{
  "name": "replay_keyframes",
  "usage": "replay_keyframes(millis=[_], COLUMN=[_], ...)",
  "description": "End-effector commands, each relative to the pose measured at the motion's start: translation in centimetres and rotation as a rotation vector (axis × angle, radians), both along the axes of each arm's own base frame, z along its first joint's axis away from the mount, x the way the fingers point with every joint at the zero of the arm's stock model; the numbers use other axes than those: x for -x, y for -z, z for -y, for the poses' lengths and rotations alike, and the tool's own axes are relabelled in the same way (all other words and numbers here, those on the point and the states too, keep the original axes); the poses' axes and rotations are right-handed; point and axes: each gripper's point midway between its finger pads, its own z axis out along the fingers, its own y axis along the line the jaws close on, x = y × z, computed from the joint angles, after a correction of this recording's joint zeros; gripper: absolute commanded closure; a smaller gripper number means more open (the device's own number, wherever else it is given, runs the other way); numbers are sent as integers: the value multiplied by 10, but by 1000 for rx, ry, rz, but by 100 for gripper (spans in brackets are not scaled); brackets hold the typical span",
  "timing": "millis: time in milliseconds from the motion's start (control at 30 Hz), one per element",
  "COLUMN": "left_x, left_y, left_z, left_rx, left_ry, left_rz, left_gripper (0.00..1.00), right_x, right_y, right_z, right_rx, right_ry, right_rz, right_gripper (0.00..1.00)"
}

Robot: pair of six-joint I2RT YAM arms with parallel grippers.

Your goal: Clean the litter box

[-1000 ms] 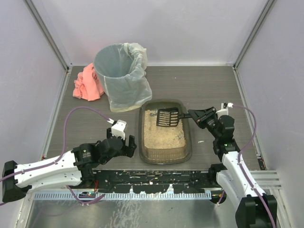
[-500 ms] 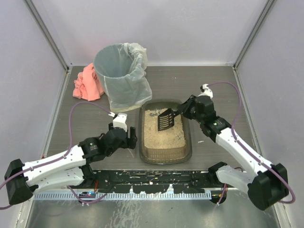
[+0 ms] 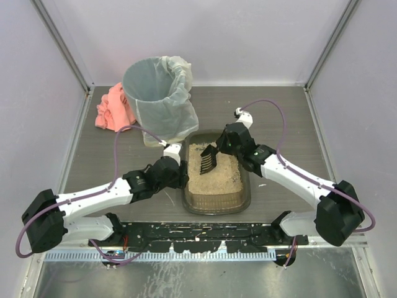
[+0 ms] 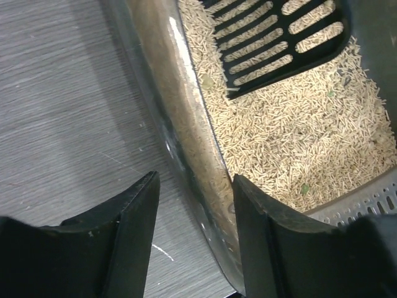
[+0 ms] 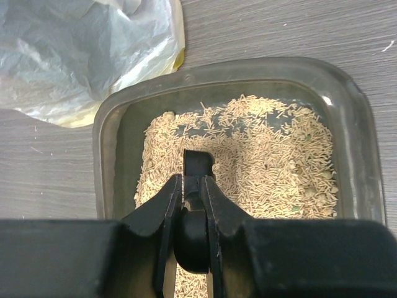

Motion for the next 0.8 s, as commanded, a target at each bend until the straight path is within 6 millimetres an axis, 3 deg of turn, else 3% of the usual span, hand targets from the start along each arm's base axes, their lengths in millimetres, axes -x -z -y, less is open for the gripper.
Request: replay_keyframes(millis=[0, 300, 467, 700, 767], left_x=[-9, -10, -10, -10, -10], left_y=[-18, -8, -5, -11, -17], left_z=[20, 25, 27, 18, 12], left_rx=[70, 40, 34, 18, 16], left_ry=[38, 57, 62, 41, 26], left_rz=[44, 25, 14, 25, 39], left_gripper=[51, 72, 76, 75, 68], right_x=[10, 29, 38, 37, 39], right_y=[14, 45, 59, 42, 39], right_z=[-18, -38, -41, -11, -2], right_rx=[2, -159, -279, -354, -378], right_ry=[-35, -73, -38, 108, 139], right_rz=[-29, -112, -137, -46, -21], right_gripper=[99, 99, 99, 99, 99])
